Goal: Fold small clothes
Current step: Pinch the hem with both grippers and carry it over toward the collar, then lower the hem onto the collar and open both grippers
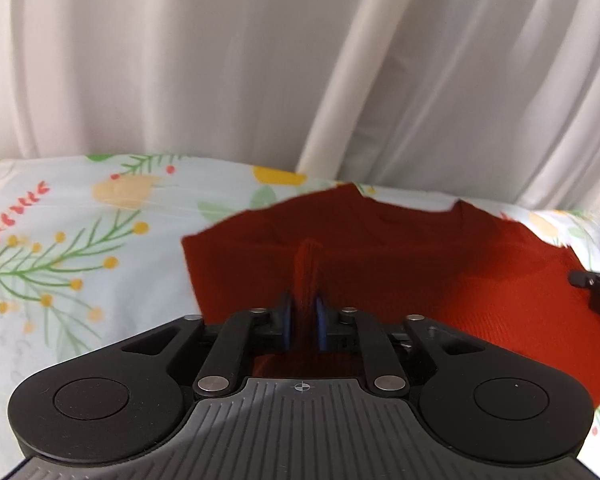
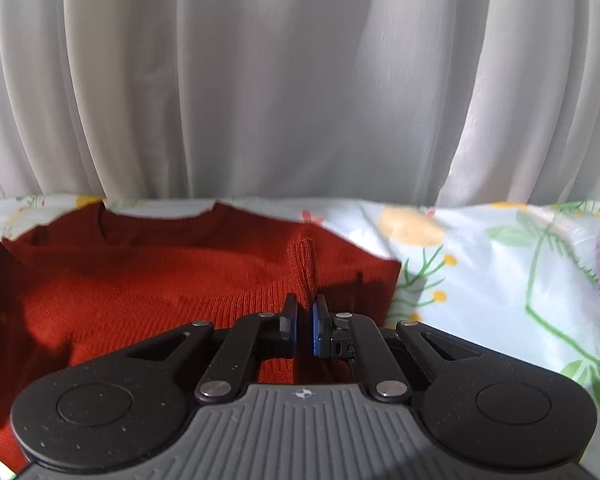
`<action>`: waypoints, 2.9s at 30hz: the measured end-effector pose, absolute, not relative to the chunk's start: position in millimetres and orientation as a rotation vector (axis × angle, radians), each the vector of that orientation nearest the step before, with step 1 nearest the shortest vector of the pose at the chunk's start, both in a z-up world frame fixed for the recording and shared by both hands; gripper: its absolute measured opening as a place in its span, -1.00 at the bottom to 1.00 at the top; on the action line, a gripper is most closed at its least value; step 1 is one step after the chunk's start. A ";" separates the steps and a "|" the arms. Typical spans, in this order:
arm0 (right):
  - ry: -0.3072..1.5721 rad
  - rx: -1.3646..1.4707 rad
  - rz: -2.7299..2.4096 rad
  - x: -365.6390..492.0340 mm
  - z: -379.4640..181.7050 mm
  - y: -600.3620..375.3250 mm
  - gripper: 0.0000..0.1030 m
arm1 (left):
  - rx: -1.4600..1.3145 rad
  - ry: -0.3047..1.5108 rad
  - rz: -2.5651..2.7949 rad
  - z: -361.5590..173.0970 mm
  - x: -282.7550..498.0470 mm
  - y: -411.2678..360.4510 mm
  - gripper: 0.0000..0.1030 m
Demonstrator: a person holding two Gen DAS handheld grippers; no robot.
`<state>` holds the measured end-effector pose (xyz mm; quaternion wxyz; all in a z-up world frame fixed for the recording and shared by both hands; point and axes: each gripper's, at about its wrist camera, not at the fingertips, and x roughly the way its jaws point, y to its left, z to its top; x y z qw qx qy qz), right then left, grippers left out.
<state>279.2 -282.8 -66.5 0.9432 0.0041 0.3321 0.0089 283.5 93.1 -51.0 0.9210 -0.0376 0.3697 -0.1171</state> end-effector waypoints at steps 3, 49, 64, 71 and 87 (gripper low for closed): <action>0.699 0.018 0.046 278.2 -71.6 -286.6 -0.68 | -0.009 0.764 -0.278 -56.5 277.4 86.8 -0.14; 0.671 0.915 0.395 377.9 -121.5 -235.3 -0.54 | -0.333 0.602 -0.179 -67.1 362.2 14.0 0.34; 0.550 0.464 -0.026 379.9 -106.8 -325.0 -0.93 | -0.321 0.554 0.075 -93.4 368.1 86.4 0.33; 0.558 0.405 -0.029 383.7 -110.2 -318.4 -0.89 | -0.316 0.561 0.118 -85.9 349.5 103.1 0.47; 0.576 -0.018 -0.309 260.4 -90.9 -306.2 -0.76 | -0.214 0.689 0.171 -78.9 259.9 127.4 0.67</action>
